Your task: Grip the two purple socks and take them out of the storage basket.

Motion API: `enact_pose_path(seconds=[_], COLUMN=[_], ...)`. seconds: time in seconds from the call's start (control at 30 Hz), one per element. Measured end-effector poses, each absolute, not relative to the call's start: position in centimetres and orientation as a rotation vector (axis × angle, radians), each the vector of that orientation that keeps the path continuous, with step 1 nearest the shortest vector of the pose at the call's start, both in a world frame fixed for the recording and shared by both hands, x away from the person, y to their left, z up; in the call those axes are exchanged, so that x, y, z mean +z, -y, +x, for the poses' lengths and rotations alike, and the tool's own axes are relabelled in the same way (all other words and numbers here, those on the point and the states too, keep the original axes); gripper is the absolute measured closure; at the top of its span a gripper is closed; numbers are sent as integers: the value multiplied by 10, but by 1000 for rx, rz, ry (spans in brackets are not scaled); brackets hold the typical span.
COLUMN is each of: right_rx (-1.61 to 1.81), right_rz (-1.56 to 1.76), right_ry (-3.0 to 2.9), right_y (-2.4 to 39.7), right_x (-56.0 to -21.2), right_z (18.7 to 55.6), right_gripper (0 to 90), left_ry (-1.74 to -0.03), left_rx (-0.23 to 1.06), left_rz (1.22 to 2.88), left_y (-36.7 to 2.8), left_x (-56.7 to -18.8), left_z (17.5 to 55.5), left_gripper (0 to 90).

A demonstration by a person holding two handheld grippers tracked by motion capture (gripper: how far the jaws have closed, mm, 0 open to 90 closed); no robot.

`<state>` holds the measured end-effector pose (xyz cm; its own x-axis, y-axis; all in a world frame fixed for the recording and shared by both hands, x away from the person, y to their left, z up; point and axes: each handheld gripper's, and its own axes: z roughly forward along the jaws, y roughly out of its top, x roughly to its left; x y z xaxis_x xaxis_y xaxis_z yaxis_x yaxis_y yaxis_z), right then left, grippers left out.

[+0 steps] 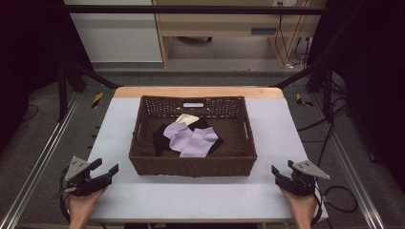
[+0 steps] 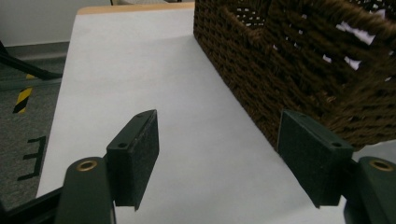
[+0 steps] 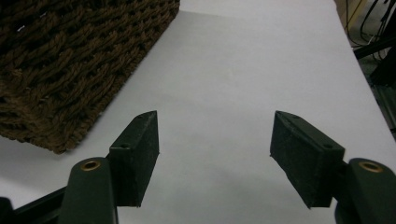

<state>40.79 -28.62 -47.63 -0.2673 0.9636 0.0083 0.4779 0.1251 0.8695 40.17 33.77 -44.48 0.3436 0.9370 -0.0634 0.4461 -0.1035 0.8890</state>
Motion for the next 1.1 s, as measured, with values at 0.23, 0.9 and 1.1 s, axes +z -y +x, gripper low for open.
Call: enact_pose_path(seconds=[0.23, 0.9, 1.1], right_rx=[1076, 1132, 1146], right_rz=[1403, 1381, 1378], right_ry=[-1801, -1849, -1845], right_y=[286, 285, 287], right_x=[-476, -479, -479], right_z=[406, 409, 410], right_gripper=[263, 314, 317], left_ry=[-1232, -1155, -1133], left_rx=[695, 714, 723], left_rz=[1666, 1652, 1656], left_y=[-336, -317, -312], left_x=[-433, -403, -394], left_z=[398, 397, 401], left_gripper=[275, 266, 267])
